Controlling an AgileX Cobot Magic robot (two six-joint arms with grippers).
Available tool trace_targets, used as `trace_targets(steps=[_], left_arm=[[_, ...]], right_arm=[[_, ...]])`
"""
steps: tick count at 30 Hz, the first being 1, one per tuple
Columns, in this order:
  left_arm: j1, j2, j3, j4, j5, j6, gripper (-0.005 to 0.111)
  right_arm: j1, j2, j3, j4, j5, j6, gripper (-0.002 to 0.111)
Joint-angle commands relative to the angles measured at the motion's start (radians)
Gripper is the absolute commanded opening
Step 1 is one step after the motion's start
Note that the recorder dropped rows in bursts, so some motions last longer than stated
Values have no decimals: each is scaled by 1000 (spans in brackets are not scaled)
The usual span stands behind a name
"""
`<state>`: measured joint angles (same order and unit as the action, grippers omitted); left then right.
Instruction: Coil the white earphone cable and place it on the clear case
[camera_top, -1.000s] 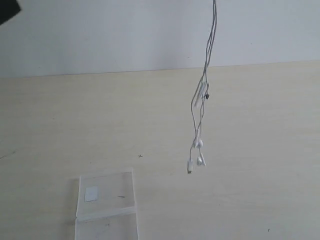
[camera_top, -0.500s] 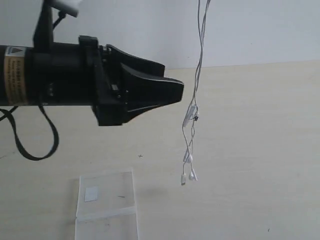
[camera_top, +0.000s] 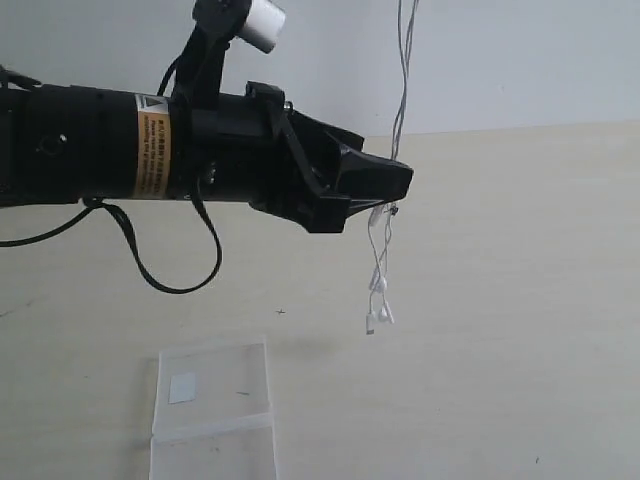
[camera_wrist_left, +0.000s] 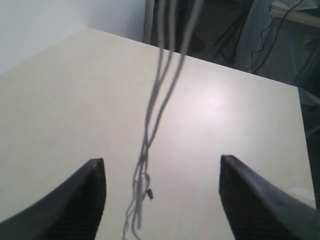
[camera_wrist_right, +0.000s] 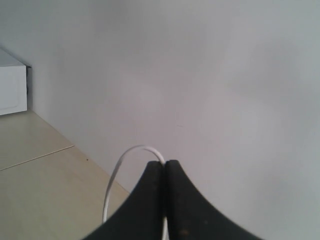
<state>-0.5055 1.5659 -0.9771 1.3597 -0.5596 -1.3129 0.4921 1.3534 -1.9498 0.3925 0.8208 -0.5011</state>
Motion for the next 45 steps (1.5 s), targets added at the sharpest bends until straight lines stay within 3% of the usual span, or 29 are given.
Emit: trace_targets(steps=[1,9,13,15,16,17,18,21,25,28,39,42,45], left_arm=[[-5,43,-26,-17,17,1,64],[-14,138,-76,-37,-73,-3,63],[-33,168,-93,-37,-64,-3,57],[-36,177,-100,-37,-77,-3,46],[-36,177,-105,-34,-77,-3,31],[-36,177,-107,-34,-77,-3,23],[-36,172,-107,-34,-77,-3,1],[-36,144,-107,-31,-71,-1,0],[-13,62,-107,2,-33,-13,0],[3,-5,-107,58,43,-84,0],[158,-304,-107,342,75,-451,0],[213,-378,-107,385,56,-557,0],[270,-438,-107,385,11,-616,0]], right_arm=[[2,-2,-5,0,-5,7,0],[2,-2,-5,17,-1,7,0],[2,-2,-5,20,-1,7,0],[2,-2,-5,20,-1,7,0],[2,-2,-5,10,1,12,0],[2,-2,-5,5,3,15,0],[2,-3,-5,-29,22,17,0],[2,-3,-5,-218,62,148,0],[2,-8,-5,-674,225,423,0],[2,-8,-1,-815,400,468,0],[0,-7,229,-682,400,457,0],[0,0,316,-583,400,437,0],[0,10,387,-392,291,337,0]])
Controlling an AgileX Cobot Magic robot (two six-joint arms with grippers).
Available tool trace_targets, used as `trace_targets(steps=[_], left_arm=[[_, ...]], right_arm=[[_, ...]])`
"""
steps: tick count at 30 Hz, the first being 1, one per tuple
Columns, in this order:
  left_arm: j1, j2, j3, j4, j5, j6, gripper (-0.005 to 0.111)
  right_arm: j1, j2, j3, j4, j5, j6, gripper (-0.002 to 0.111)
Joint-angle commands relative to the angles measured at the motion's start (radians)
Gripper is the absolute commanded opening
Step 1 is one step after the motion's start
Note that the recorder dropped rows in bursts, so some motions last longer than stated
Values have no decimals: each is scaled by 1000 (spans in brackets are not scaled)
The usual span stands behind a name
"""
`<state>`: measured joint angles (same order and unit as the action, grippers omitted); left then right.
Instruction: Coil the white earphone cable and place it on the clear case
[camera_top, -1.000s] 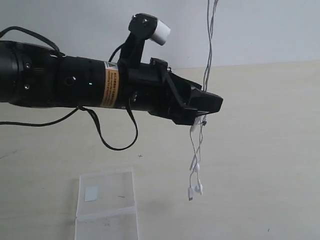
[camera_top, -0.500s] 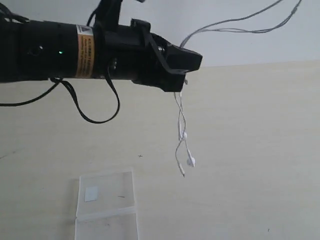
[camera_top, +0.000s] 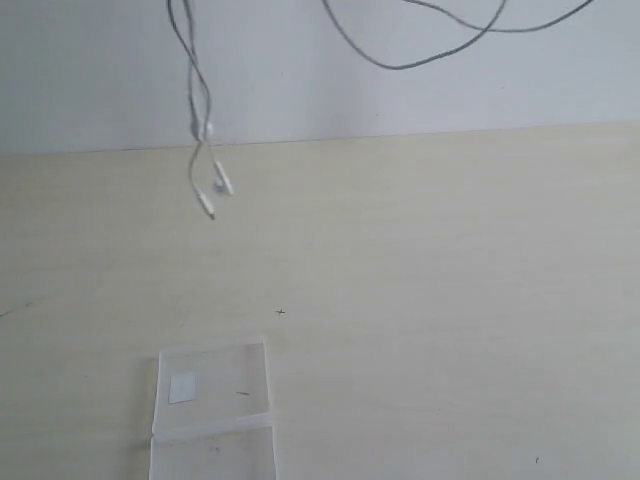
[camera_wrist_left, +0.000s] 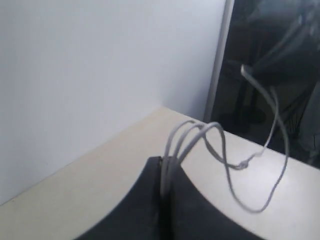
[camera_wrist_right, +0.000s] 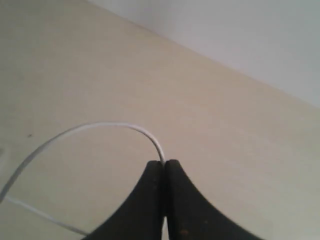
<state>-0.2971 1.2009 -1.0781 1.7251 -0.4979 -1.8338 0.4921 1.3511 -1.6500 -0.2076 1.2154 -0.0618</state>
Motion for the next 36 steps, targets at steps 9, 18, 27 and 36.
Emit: trace_targets(steps=[9,18,27,36], left_arm=[[245,-145,1,19,-148,-166,0],[409,-149,96,19,-206,-214,0],[417,-151,108,19,-160,-242,0],[417,-151,108,19,-123,-290,0]], right_arm=[[0,83,159,741,-143,-478,19],[2,89,158,864,-127,-497,68],[2,91,158,1040,-72,-628,68],[2,93,158,1163,-12,-882,68]])
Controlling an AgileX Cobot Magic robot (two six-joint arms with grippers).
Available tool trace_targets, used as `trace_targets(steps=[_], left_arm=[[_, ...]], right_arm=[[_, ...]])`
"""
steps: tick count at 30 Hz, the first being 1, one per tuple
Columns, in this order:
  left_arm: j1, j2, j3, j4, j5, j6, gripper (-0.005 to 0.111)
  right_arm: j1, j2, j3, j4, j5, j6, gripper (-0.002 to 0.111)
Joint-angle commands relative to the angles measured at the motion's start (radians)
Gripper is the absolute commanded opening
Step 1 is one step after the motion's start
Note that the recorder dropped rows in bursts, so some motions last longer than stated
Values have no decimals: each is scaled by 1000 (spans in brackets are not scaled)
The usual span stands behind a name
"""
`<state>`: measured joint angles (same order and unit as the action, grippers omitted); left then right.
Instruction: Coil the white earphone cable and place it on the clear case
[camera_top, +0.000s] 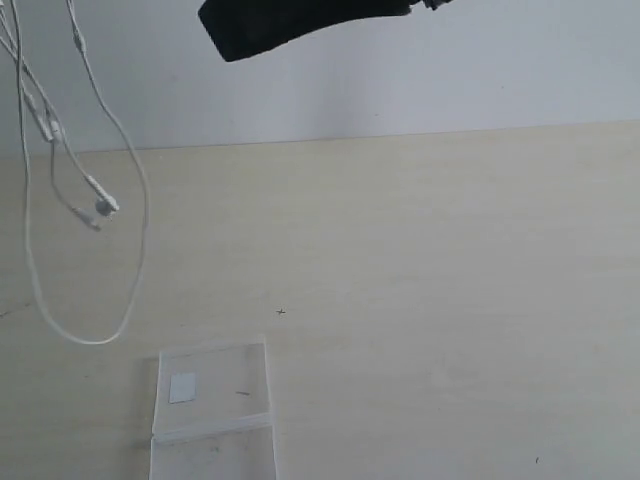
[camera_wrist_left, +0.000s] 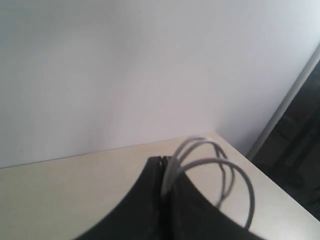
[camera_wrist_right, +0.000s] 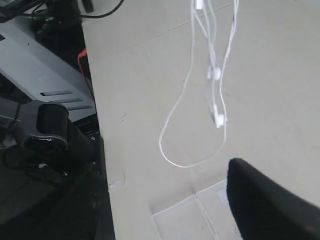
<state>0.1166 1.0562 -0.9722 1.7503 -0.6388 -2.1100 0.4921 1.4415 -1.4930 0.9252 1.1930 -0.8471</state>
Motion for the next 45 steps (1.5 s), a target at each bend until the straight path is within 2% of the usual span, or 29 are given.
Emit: trace_targets(steps=[1,10,16,21,25,33,45], left_arm=[[3,-6,2,-16,13,-14,0],[3,-6,39,-154,-33,-14,0],[3,-6,82,-233,-100,-1,0],[3,-6,103,-301,-195,8,0],[3,-6,105,-275,-227,17,0],[3,-8,105,-266,-286,17,0],[3,-11,105,-307,-290,30,0]], right_arm=[[2,5,1,34,10,-118,68],[2,28,83,171,-29,-327,68],[4,78,130,183,-146,-338,68],[44,148,130,210,-179,-398,70],[79,184,130,217,-255,-440,79],[101,218,130,309,-365,-483,87],[101,265,130,482,-304,-612,87]])
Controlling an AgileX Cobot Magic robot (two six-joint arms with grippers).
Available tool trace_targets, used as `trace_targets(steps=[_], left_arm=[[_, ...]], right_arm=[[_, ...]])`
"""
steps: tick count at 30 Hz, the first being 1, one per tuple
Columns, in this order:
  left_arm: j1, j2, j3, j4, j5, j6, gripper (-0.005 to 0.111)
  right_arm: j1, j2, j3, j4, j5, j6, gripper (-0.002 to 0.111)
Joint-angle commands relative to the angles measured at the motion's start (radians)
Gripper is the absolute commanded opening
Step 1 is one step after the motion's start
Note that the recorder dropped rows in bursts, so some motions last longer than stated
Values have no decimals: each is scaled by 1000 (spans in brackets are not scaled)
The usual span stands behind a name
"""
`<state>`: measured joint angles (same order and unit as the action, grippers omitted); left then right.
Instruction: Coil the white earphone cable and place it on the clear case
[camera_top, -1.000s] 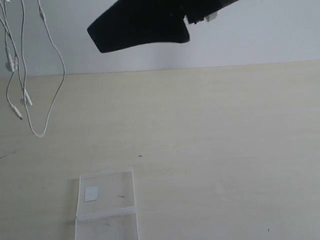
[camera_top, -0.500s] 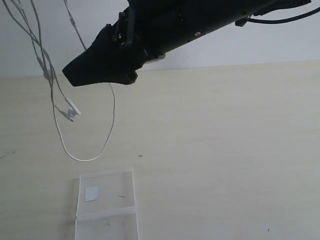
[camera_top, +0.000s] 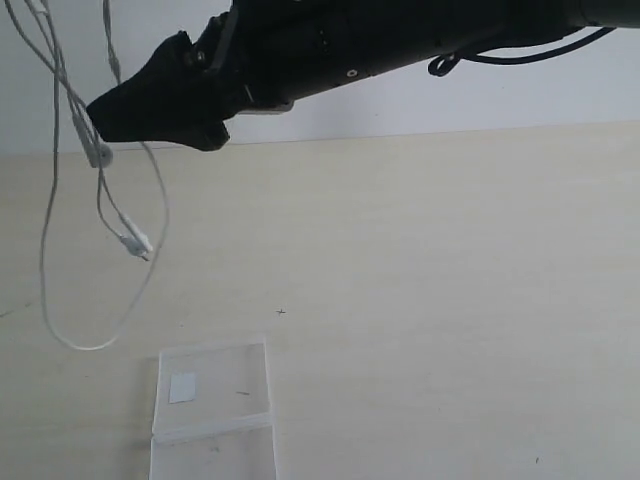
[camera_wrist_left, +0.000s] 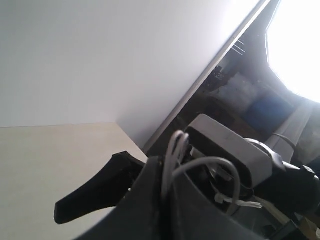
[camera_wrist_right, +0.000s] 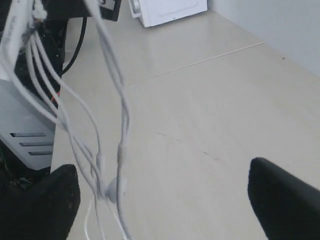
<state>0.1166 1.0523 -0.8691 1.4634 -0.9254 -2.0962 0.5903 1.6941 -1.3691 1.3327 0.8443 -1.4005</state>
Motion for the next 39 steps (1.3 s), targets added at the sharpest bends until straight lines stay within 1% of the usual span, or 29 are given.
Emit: trace_targets(steps=[1,9,17,19,24,28,30,31,35,37,39], left_arm=[[3,-7,2,-22,-4,19,0],[3,-7,2,-37,4,25,0],[3,-7,2,-60,9,53,0],[3,-7,2,-60,13,53,0],[3,-7,2,-60,45,53,0],[3,-7,2,-54,78,53,0],[3,-7,2,-54,86,53,0],[3,-7,2,-54,90,53,0],[3,-7,2,-54,92,53,0],[3,-7,2,-52,96,53,0],[3,-7,2,-46,98,53,0]], right_arm=[[3,16,6,84,64,-68,87],[3,35,6,108,175,-75,87],[14,50,6,194,170,-75,87],[44,54,6,194,141,-77,87],[150,54,6,205,-110,-80,86],[189,54,6,228,-186,-80,86],[189,54,6,240,-196,-63,81],[189,54,6,240,-203,-62,73],[189,54,6,248,-208,-62,54],[189,54,6,272,-208,-62,47],[189,54,6,305,-212,-65,45]])
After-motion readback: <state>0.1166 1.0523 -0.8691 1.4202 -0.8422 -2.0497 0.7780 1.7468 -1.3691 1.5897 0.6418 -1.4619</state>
